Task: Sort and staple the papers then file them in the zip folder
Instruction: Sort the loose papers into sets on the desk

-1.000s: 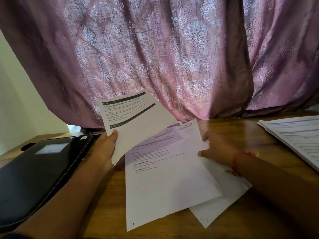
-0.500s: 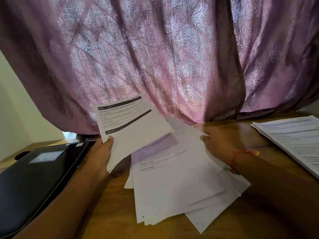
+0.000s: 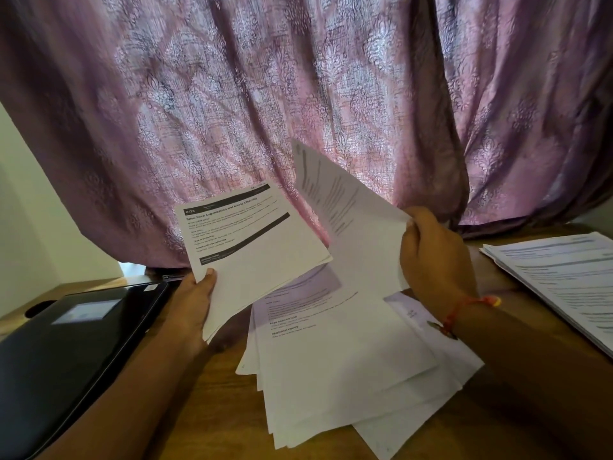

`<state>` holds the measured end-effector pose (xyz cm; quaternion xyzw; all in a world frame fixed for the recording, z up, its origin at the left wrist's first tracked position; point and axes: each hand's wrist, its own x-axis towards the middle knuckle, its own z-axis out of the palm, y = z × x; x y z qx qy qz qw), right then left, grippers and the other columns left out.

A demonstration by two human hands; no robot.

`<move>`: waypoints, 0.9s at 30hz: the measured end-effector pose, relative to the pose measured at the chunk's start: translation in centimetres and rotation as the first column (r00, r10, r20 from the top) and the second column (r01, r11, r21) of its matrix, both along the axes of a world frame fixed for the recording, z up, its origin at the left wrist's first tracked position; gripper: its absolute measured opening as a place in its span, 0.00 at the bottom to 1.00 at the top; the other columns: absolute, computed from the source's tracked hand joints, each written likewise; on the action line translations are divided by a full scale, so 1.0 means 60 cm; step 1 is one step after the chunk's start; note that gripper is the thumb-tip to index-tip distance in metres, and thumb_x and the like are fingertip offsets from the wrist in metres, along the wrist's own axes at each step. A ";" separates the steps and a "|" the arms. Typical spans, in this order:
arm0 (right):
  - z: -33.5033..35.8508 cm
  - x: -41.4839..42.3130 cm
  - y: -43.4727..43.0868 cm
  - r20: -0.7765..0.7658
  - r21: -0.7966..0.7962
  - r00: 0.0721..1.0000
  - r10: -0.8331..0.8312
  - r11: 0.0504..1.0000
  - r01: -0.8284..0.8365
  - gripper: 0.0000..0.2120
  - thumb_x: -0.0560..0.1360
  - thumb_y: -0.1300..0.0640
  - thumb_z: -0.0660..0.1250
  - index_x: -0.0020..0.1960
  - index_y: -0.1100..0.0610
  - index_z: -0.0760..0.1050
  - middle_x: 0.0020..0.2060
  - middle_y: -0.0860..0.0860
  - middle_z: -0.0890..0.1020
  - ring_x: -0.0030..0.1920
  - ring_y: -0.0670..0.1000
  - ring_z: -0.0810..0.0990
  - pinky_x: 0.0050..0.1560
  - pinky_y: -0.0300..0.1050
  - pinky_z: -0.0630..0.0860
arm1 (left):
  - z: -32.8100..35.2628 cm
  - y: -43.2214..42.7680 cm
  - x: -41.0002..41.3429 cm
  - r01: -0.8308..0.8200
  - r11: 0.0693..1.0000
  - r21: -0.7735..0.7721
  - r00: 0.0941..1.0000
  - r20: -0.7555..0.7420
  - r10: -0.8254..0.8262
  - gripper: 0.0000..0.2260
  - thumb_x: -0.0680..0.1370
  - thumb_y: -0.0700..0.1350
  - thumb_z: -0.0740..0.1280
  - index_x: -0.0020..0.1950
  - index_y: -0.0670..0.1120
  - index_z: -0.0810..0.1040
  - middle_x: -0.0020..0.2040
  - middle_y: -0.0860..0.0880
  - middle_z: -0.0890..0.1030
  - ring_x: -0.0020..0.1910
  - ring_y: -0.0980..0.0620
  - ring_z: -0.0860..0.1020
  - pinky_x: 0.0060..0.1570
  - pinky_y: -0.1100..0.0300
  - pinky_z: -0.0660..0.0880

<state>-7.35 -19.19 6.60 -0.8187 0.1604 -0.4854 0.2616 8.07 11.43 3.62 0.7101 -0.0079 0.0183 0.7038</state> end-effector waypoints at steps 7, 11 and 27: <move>0.008 0.000 -0.001 0.246 0.117 0.964 0.101 0.984 -0.132 0.10 0.83 0.54 0.55 0.59 0.51 0.74 0.46 0.53 0.81 0.44 0.52 0.79 0.39 0.46 0.79 | 0.006 -0.011 -0.009 0.018 0.997 -0.077 0.999 0.042 -0.015 0.10 0.83 0.55 0.63 0.64 0.57 0.76 0.53 0.45 0.85 0.52 0.38 0.84 0.51 0.38 0.81; 0.021 -0.006 0.001 0.325 0.156 0.941 0.096 0.976 -0.154 0.11 0.84 0.55 0.55 0.60 0.55 0.74 0.41 0.45 0.77 0.37 0.40 0.76 0.33 0.28 0.68 | 0.012 -0.016 -0.018 0.046 0.994 -0.098 0.998 0.052 -0.041 0.09 0.83 0.55 0.63 0.63 0.57 0.76 0.51 0.45 0.85 0.49 0.40 0.84 0.43 0.45 0.83; 0.060 -0.022 -0.010 0.346 -0.097 0.919 0.186 0.982 -0.162 0.11 0.83 0.57 0.60 0.64 0.52 0.73 0.47 0.43 0.79 0.43 0.36 0.76 0.40 0.23 0.69 | 0.028 -0.034 -0.042 0.199 0.930 -0.308 0.980 0.043 -0.195 0.10 0.82 0.51 0.65 0.63 0.55 0.77 0.51 0.43 0.86 0.48 0.39 0.84 0.54 0.34 0.79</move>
